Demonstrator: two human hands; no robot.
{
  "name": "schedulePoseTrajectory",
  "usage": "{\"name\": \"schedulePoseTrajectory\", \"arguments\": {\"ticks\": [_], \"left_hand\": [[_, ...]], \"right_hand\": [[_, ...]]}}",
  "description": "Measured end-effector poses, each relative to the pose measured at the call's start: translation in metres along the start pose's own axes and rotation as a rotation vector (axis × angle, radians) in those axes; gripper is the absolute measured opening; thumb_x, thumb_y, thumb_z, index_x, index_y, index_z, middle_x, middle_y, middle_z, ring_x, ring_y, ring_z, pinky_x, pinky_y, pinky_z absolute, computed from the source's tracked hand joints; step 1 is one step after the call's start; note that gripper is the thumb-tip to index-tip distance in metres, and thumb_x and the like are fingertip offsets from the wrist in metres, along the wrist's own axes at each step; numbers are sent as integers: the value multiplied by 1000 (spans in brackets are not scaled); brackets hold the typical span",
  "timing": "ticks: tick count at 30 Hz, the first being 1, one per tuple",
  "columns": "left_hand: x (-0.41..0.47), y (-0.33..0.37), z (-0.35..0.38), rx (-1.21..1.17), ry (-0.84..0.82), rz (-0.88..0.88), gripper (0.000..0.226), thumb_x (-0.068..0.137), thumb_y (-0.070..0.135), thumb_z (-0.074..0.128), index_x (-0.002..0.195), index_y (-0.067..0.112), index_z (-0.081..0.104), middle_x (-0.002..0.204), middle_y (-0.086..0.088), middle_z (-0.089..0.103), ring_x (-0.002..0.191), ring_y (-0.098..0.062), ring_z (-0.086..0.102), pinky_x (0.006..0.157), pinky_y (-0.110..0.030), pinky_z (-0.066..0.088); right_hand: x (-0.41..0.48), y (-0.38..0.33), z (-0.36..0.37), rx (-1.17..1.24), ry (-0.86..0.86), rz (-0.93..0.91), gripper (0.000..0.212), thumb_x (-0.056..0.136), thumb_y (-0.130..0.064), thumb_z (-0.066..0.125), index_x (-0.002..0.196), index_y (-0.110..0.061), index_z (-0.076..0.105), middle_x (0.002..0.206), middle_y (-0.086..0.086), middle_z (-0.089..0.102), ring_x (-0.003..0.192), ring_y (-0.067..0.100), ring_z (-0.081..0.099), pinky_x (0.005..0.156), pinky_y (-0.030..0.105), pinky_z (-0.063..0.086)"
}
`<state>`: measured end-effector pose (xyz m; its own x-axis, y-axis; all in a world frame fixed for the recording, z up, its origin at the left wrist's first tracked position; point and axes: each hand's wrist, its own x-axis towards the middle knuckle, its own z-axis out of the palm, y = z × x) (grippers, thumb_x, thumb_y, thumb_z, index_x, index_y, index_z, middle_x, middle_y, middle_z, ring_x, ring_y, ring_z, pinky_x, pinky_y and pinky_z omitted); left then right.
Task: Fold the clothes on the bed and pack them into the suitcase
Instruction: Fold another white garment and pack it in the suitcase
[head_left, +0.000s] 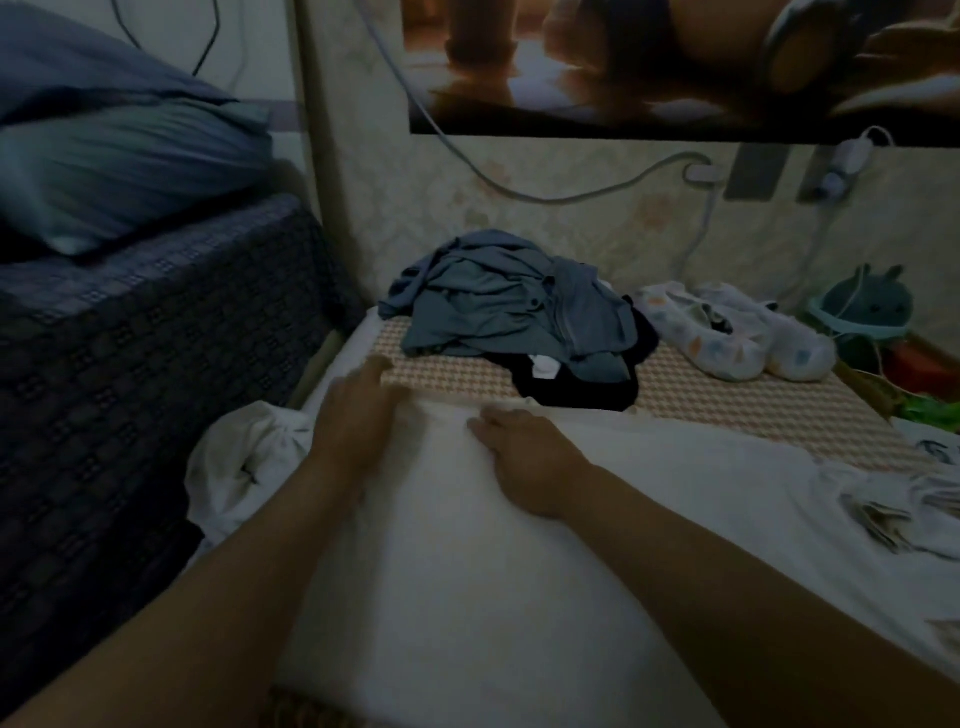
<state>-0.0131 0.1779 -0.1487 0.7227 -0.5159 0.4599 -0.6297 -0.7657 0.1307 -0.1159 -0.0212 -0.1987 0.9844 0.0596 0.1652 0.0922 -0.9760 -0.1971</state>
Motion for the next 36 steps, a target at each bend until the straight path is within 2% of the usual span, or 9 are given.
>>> {"name": "schedulePoseTrajectory", "arguments": {"ticks": [3,5,8,11,15,19,26,30,36], "left_hand": [[12,-14,-2,-48,232,-33,48,83,-5,53,126,15,62,140,-24,45,126,-47,42,102,-57,32],[15,-17,-4,-147,97,36,51,71,-15,60,114,11,70,128,-26,55,115,-47,50,96,-54,41],[1,-24,10,-151,-236,276,34,83,10,58,114,18,69,125,-10,61,114,-35,57,96,-42,45],[-20,-37,24,-14,-507,112,48,103,44,27,150,35,28,158,2,26,145,-21,23,118,-42,15],[-36,-50,11,197,-475,68,54,101,42,12,153,29,17,160,-3,17,147,-23,13,118,-44,8],[-53,-46,-17,241,-292,20,41,94,33,44,132,20,45,137,-8,43,125,-30,39,98,-42,33],[-125,-26,-55,-25,-536,-315,46,98,45,43,114,5,57,113,-14,61,106,-30,56,82,-32,43],[-143,-18,-81,-299,-381,-433,28,100,28,45,75,15,47,73,-3,48,84,-31,56,68,-32,41],[-155,-26,-96,-148,-280,-456,26,102,21,37,116,4,50,112,-17,61,103,-35,59,84,-38,46]], "right_hand": [[6,4,5,-67,-135,151,60,100,-34,28,155,-24,6,162,9,-2,148,24,8,120,40,11],[7,3,4,-77,-173,178,69,89,-48,11,155,-27,8,162,9,1,149,25,7,121,40,9],[9,-2,3,-125,-133,216,72,86,-48,10,155,-27,9,162,8,4,149,24,7,120,43,5],[7,-16,3,-96,-33,124,67,92,-56,7,155,-31,5,163,4,4,149,20,7,120,41,6],[5,-28,3,-127,-290,132,60,99,-59,15,152,-41,-5,162,-1,-12,149,19,-7,120,42,-3],[-3,-49,1,-187,-250,192,60,101,-53,14,155,-30,-2,162,8,-6,149,26,-2,120,44,0],[-36,-109,-15,-45,-252,105,62,101,-53,18,155,-27,3,162,5,-6,149,22,-1,121,42,3],[-57,-143,-13,0,-253,86,62,100,-55,19,155,-29,5,163,4,-4,149,22,3,121,43,9],[-85,-169,-1,23,-242,101,63,99,-59,19,154,-34,1,163,3,-5,149,21,0,120,44,5]]}}
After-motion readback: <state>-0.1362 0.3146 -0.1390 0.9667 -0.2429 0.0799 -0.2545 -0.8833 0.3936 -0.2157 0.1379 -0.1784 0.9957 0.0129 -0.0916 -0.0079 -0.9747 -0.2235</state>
